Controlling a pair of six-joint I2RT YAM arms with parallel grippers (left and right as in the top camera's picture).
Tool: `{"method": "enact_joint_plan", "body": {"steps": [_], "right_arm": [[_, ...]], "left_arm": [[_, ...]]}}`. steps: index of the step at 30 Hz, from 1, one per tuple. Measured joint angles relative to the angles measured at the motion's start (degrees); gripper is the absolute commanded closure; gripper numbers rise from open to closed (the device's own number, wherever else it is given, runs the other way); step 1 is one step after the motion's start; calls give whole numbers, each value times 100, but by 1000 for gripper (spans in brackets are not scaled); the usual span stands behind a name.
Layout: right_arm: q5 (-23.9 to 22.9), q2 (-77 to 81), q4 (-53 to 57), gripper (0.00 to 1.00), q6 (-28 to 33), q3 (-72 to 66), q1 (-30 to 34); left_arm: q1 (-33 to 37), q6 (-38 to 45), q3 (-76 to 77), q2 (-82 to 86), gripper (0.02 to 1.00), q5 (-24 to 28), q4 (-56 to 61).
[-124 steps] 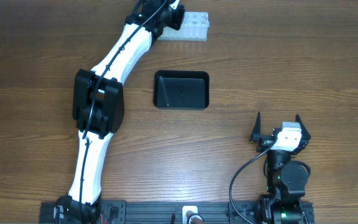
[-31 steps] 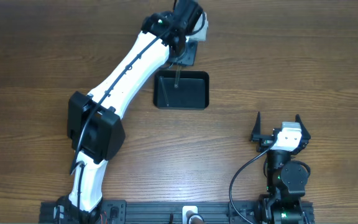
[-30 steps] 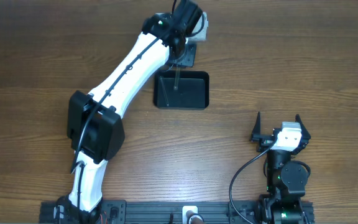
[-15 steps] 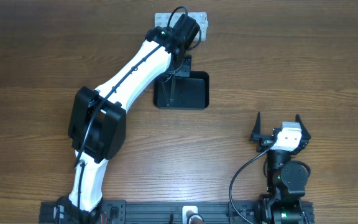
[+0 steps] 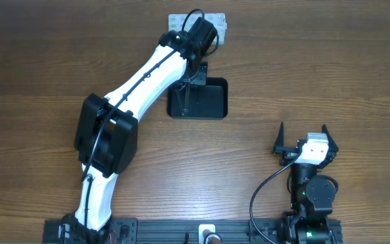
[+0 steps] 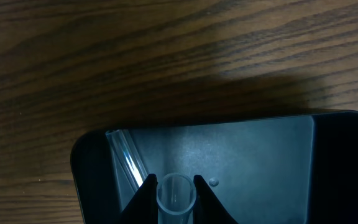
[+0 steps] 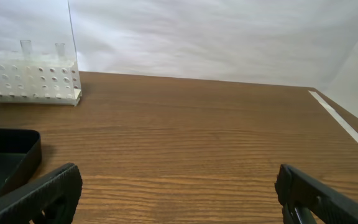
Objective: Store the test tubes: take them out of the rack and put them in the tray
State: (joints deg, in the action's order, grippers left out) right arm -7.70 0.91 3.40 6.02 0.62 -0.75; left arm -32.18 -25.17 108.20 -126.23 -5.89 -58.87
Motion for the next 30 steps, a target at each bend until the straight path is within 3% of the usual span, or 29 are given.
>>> {"method": "enact_joint_plan", "body": {"steps": [15, 30], "right_arm": [[0, 0, 0, 9, 0, 0, 0], [0, 0, 0, 7, -2, 0, 0]], "left_arm": [[0, 0, 0, -295, 936, 7, 24], [0, -44, -4, -332, 654, 9, 87]]}}
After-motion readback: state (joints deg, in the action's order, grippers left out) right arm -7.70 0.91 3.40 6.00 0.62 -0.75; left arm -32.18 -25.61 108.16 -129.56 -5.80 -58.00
